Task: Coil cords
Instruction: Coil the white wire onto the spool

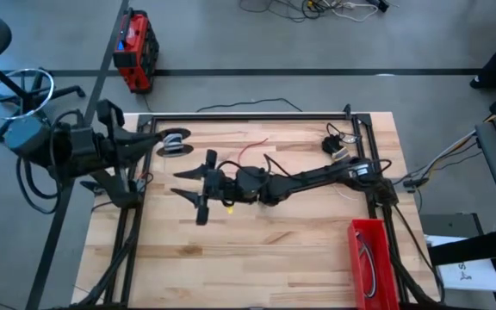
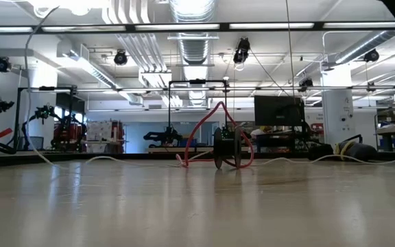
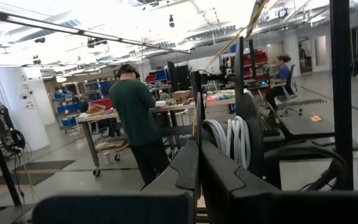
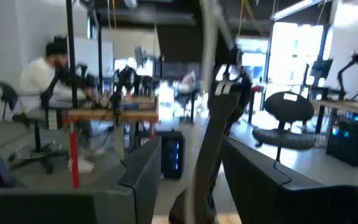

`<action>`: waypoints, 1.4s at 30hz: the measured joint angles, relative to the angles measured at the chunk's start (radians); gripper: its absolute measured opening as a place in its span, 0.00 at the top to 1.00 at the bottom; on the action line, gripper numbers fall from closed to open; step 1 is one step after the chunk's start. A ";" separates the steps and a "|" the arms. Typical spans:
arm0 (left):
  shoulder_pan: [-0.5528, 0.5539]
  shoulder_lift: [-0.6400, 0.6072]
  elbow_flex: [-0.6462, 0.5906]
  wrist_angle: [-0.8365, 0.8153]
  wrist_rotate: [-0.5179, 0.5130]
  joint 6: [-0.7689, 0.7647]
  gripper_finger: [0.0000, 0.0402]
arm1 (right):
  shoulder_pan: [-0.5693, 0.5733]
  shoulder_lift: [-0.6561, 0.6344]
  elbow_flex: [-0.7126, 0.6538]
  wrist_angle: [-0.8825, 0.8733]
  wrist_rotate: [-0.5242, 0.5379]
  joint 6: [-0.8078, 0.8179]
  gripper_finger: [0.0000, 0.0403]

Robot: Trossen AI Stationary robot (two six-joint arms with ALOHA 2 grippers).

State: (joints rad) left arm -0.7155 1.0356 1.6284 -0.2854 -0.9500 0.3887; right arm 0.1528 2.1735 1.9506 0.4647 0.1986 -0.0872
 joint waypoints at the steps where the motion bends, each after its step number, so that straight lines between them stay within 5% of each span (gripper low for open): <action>1: 0.000 -0.006 -0.001 0.001 0.000 0.000 1.00 | 0.000 0.004 0.015 -0.032 0.000 0.000 0.60; 19: 0.000 -0.071 -0.029 0.017 0.023 -0.010 1.00 | -0.009 0.011 0.023 -0.088 0.003 0.014 0.91; 32: 0.000 -0.017 -0.026 0.066 0.026 -0.007 1.00 | -0.012 0.009 0.023 -0.127 0.013 0.007 1.00; 42: -0.004 -0.066 -0.026 -0.107 0.021 -0.133 1.00 | -0.011 -0.126 0.021 -0.527 0.227 0.009 1.00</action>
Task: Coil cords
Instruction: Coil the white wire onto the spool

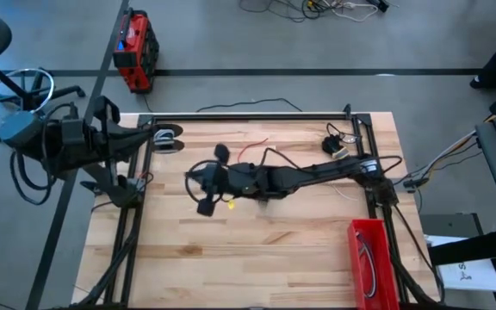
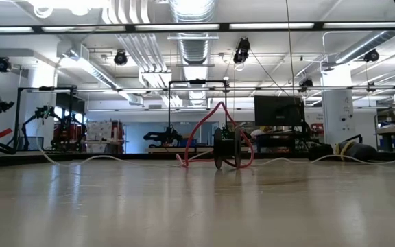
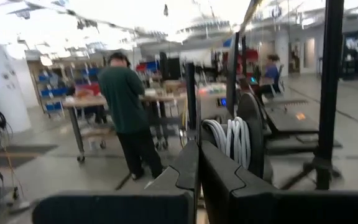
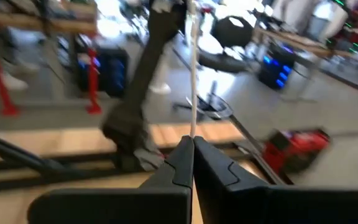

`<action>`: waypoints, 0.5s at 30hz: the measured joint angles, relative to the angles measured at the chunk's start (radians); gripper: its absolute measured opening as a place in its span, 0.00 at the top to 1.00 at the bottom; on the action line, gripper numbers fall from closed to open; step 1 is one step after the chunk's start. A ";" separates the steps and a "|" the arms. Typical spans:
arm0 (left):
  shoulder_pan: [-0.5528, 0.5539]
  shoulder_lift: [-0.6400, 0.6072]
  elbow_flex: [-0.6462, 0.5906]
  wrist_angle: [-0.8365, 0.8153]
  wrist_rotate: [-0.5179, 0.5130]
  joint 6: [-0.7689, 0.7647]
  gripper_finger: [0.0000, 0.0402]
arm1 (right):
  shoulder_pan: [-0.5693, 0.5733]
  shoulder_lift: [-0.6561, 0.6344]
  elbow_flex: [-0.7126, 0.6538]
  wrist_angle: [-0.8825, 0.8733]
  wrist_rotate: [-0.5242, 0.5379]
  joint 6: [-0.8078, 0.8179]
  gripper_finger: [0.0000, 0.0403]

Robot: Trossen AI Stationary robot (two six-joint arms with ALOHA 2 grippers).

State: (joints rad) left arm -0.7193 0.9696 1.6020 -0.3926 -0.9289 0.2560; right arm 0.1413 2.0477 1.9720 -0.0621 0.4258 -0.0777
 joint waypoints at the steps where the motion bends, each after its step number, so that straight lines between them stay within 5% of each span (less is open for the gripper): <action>1: 0.000 -0.006 0.000 -0.043 0.002 -0.034 1.00 | 0.000 -0.021 0.000 -0.049 0.022 0.005 1.00; 15: 0.000 -0.002 -0.009 -0.585 0.016 -0.334 1.00 | 0.000 -0.305 0.000 -0.661 0.102 0.239 1.00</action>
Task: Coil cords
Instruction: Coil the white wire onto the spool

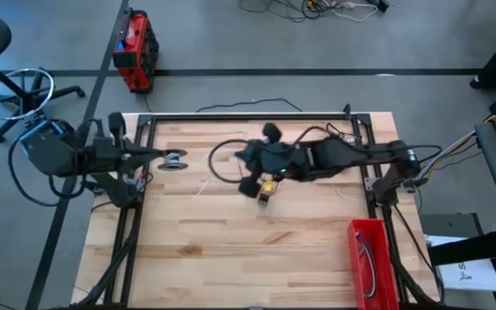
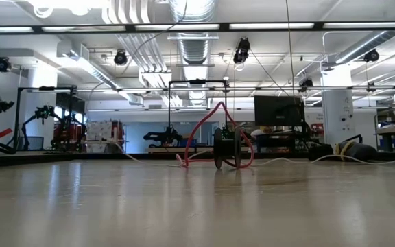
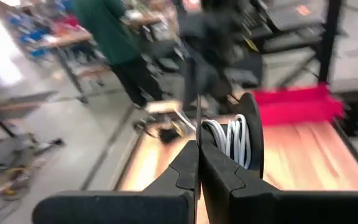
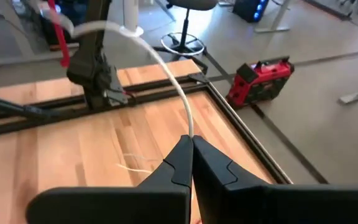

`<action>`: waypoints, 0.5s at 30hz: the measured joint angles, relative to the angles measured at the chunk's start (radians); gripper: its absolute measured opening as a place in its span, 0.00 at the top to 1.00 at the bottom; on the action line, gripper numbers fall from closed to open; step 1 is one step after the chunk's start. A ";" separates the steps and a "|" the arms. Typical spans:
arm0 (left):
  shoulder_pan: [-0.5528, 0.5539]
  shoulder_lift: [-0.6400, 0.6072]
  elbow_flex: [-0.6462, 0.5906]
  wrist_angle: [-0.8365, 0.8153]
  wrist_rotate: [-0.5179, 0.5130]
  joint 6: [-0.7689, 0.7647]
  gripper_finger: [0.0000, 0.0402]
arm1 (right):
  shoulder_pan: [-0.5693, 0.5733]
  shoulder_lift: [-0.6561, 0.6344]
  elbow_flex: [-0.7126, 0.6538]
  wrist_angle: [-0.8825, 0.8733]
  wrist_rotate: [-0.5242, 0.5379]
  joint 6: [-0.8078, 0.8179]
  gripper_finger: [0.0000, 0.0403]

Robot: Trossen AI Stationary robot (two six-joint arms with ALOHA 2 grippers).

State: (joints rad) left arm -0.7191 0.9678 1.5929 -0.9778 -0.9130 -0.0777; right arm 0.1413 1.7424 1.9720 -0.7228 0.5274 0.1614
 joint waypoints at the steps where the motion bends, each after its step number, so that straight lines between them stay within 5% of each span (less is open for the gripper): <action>1: 0.002 0.004 -0.006 -0.022 0.028 -0.017 1.00 | 0.000 -0.007 0.000 -0.003 -0.001 0.011 1.00; 10: 0.025 0.030 -0.189 -0.042 0.088 -0.161 1.00 | 0.003 -0.035 0.002 0.009 -0.084 0.116 1.00; 15: 0.121 0.029 -0.326 -0.031 0.021 -0.273 1.00 | 0.014 -0.033 0.004 0.051 -0.142 0.161 1.00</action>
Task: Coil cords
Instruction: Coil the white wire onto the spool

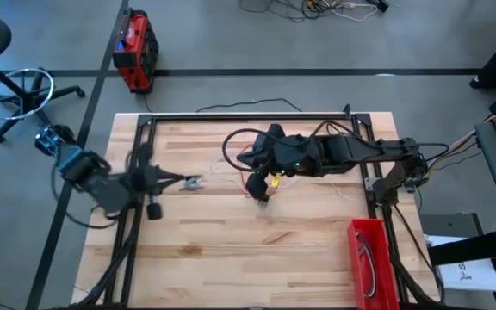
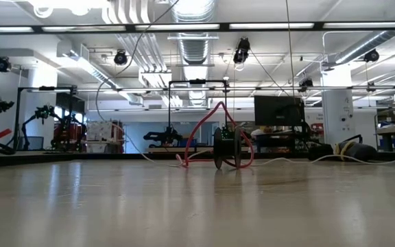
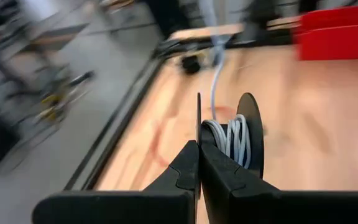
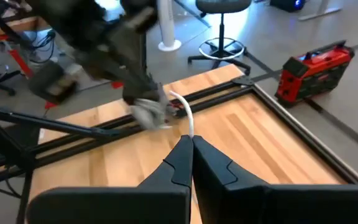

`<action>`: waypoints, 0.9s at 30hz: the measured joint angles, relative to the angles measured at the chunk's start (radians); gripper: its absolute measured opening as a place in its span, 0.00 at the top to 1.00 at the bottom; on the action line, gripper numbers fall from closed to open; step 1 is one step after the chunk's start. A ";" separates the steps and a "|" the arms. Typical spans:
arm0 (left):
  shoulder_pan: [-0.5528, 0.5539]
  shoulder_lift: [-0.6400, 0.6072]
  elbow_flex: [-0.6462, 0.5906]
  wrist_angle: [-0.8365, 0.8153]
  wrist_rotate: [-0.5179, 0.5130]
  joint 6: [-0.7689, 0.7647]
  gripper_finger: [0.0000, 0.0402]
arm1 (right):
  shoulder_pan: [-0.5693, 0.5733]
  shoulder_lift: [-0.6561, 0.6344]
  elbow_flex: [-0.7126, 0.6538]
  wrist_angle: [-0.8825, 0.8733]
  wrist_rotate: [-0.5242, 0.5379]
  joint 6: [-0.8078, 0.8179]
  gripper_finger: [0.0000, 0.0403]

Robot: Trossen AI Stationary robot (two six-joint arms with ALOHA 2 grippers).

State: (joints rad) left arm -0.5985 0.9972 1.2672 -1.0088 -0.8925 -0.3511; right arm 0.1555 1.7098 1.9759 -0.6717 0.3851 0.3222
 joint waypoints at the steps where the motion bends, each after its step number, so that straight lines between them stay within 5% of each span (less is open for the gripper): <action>1: 0.027 -0.001 -0.028 0.013 -0.011 -0.016 1.00 | 0.004 0.001 0.000 0.003 0.000 0.004 1.00; 6: 0.179 0.000 -0.183 0.241 0.003 0.013 1.00 | 0.010 0.016 -0.001 0.005 0.003 0.029 1.00; 13: 0.362 0.000 -0.394 0.807 0.227 0.141 1.00 | 0.010 0.088 -0.002 0.028 0.008 0.051 1.00; 19: 0.455 0.000 -0.514 1.120 0.267 0.136 1.00 | 0.017 0.158 -0.003 0.049 0.040 0.048 1.00; 27: 0.468 0.018 -0.619 1.283 0.338 0.161 1.00 | 0.017 0.186 -0.006 0.048 0.107 0.030 1.00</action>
State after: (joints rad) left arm -0.1307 1.0155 0.6486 0.2737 -0.5542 -0.1901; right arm 0.1726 1.8956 1.9694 -0.6234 0.4923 0.3517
